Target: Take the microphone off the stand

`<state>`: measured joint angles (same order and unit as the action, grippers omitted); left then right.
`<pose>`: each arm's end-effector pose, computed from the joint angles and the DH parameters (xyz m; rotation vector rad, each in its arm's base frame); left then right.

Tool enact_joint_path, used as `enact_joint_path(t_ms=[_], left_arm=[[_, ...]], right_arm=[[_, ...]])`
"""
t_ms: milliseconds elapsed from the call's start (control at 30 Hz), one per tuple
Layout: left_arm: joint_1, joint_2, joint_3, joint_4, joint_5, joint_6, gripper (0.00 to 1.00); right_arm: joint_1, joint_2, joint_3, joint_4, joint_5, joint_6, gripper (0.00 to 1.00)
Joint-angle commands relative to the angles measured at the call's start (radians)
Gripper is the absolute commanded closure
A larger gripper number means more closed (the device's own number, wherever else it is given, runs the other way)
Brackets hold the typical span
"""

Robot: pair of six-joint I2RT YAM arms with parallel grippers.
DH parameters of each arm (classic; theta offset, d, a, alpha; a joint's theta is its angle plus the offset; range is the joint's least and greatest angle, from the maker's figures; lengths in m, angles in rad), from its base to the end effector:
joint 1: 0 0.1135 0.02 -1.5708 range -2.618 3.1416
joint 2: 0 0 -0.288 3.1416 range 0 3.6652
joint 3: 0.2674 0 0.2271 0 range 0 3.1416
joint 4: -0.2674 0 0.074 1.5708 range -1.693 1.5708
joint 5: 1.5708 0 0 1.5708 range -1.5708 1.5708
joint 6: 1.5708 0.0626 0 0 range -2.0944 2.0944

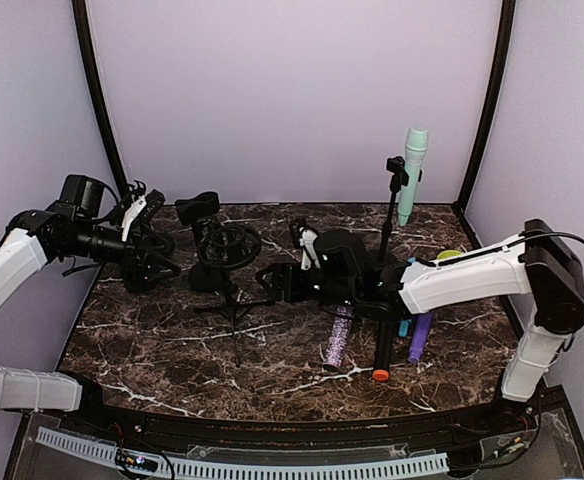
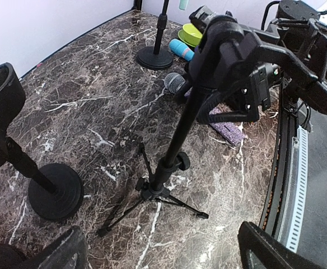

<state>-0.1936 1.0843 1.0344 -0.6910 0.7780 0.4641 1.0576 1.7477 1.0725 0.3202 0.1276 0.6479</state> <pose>0.1825 -0.0806 0.3370 1.0499 1.8880 -0.7371 0.2066 0.3505 0.2596 -0.3291 2.0341 0.9921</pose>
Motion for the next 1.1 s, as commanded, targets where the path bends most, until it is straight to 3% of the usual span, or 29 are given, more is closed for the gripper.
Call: enact_joint_path(t_ms=[0, 33, 67, 267, 567, 867, 1000, 1067], left_arm=[[0.007, -0.006, 0.043, -0.018, 0.028, 0.005, 0.04], [0.009, -0.006, 0.045, -0.016, 0.034, 0.001, 0.04], [0.009, -0.006, 0.047, -0.014, 0.034, -0.001, 0.04], [0.01, -0.014, 0.043, -0.021, 0.032, 0.007, 0.04], [0.01, -0.029, 0.032, -0.021, 0.035, 0.012, 0.04], [0.01, -0.032, 0.03, -0.024, 0.041, 0.018, 0.04], [0.01, -0.033, 0.03, -0.025, 0.042, 0.021, 0.05], [0.011, -0.034, 0.029, -0.029, 0.04, 0.027, 0.05]], right_arm=[[-0.009, 0.12, 0.071, 0.237, -0.104, -0.042, 0.26], [-0.011, 0.146, 0.073, 0.256, -0.414, 0.032, 0.31], [-0.015, 0.165, 0.106, 0.279, -0.507, 0.062, 0.33], [-0.033, 0.257, 0.14, 0.44, -0.655, 0.169, 0.4], [-0.049, 0.296, 0.148, 0.47, -0.647, 0.209, 0.56], [-0.064, 0.313, 0.173, 0.44, -0.615, 0.22, 0.59], [-0.067, 0.319, 0.179, 0.43, -0.592, 0.22, 0.68], [-0.067, 0.315, 0.178, 0.43, -0.583, 0.216, 0.77]])
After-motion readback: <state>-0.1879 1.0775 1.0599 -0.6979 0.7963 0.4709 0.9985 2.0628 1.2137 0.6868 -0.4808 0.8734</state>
